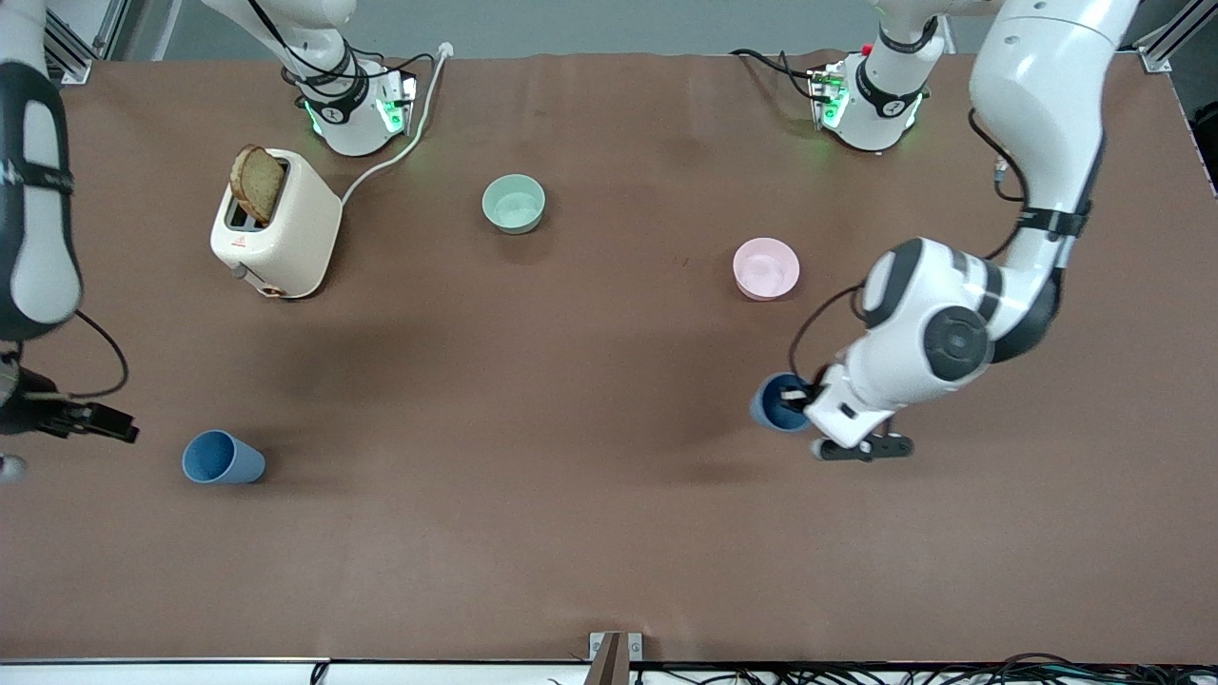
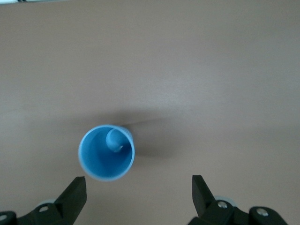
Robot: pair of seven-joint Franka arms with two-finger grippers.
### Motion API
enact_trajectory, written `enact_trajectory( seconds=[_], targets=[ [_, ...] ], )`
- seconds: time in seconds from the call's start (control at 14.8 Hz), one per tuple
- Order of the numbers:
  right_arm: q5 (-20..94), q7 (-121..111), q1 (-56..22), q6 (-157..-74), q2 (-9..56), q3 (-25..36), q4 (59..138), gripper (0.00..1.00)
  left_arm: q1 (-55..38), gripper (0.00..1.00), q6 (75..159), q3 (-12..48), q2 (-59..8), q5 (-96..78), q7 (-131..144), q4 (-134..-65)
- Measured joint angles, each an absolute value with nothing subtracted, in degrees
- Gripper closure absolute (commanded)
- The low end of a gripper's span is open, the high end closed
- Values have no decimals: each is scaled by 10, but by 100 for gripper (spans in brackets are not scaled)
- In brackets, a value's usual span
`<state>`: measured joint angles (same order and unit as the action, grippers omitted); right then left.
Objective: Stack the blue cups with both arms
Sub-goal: 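Carry the cup mid-table with the left gripper while the right gripper grasps another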
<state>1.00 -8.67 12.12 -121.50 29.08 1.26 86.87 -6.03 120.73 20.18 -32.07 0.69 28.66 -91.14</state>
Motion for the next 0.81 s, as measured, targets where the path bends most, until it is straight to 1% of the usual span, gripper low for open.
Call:
enact_trajectory(
  seconds=[0.14, 0.34, 0.47, 0.54, 0.61, 0.68, 0.74, 0.81],
  targets=[
    [12, -87, 123, -1247, 329, 11, 869, 2, -117, 100, 1216, 204, -339, 9, 377, -902],
    [25, -87, 126, -1289, 371, 5, 869, 3, -206, 99, 1259, 202, -390, 48, 507, -876],
    [29, -88, 127, -1317, 387, 4, 876, 8, -246, 96, 1303, 200, -423, 63, 559, -868],
    [30, -89, 127, -1332, 390, 4, 885, 13, -256, 88, 1321, 200, -437, 66, 574, -867],
    [31, -90, 128, -1346, 392, 4, 894, 29, -261, 66, 1334, 199, -448, 66, 580, -865],
    [31, -91, 128, -1352, 393, 3, 902, 46, -261, 9, 1343, 199, -457, 66, 581, -863],
    [32, -91, 128, -1355, 393, 3, 906, 64, -260, 0, 1347, 198, -460, 66, 581, -860],
    [32, -91, 128, -1355, 393, 3, 907, 79, -257, 0, 1348, 197, -460, 66, 581, -855]
  ],
)
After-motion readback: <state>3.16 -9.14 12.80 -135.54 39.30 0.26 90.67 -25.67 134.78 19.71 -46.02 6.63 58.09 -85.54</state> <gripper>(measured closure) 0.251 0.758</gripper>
